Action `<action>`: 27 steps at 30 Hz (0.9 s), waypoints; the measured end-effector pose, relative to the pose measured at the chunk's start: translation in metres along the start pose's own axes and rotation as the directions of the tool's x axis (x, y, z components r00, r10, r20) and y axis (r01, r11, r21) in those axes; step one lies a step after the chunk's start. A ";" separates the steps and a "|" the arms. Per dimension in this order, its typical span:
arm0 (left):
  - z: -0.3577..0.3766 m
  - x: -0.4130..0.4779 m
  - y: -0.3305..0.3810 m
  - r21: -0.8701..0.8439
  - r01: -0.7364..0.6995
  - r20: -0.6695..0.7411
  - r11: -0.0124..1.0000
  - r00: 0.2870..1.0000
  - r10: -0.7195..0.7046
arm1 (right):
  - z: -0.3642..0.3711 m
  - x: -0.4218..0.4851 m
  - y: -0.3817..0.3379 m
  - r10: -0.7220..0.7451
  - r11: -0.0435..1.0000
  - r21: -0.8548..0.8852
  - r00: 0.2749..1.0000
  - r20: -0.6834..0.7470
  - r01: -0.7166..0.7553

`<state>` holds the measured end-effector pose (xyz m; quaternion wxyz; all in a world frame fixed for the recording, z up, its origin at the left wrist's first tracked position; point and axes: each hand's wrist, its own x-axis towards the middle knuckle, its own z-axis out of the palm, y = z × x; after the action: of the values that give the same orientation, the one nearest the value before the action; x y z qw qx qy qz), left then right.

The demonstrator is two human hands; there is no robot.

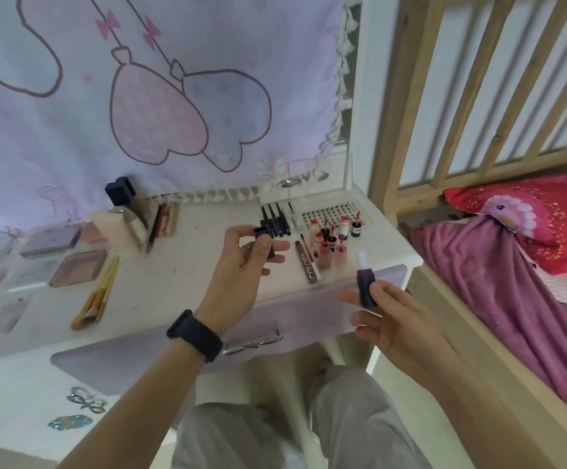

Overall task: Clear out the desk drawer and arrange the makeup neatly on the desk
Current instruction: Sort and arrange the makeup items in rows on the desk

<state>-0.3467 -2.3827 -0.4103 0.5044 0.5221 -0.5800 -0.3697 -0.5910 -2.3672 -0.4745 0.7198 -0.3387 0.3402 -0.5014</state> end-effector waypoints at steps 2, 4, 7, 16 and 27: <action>0.011 0.015 0.010 0.010 0.000 0.056 1.000 0.998 -0.001 | -0.016 0.002 -0.014 -0.036 0.999 0.011 0.999 -0.031 0.036; 0.023 0.028 0.017 0.042 0.004 0.091 0.999 0.996 -0.008 | -0.031 0.007 -0.026 -0.076 0.997 -0.021 0.997 -0.030 0.075; 0.042 0.050 0.024 0.167 -0.028 0.115 0.986 0.993 0.009 | -0.051 0.016 -0.041 -0.100 0.991 -0.095 0.994 -0.049 0.095; 0.088 0.111 0.028 0.475 -0.027 0.160 0.879 0.986 -0.056 | -0.078 0.069 -0.065 -0.249 0.796 -0.594 0.957 -0.149 0.114; 0.125 0.125 0.014 0.892 -0.131 0.134 0.432 0.991 0.024 | -0.079 0.125 -0.066 -0.332 0.339 -0.927 0.942 0.042 0.161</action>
<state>-0.4646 -2.5145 -0.3991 0.1367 0.6635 -0.7355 -0.0077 -0.6560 -2.5160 -0.4811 0.2965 -0.6880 0.5593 -0.3549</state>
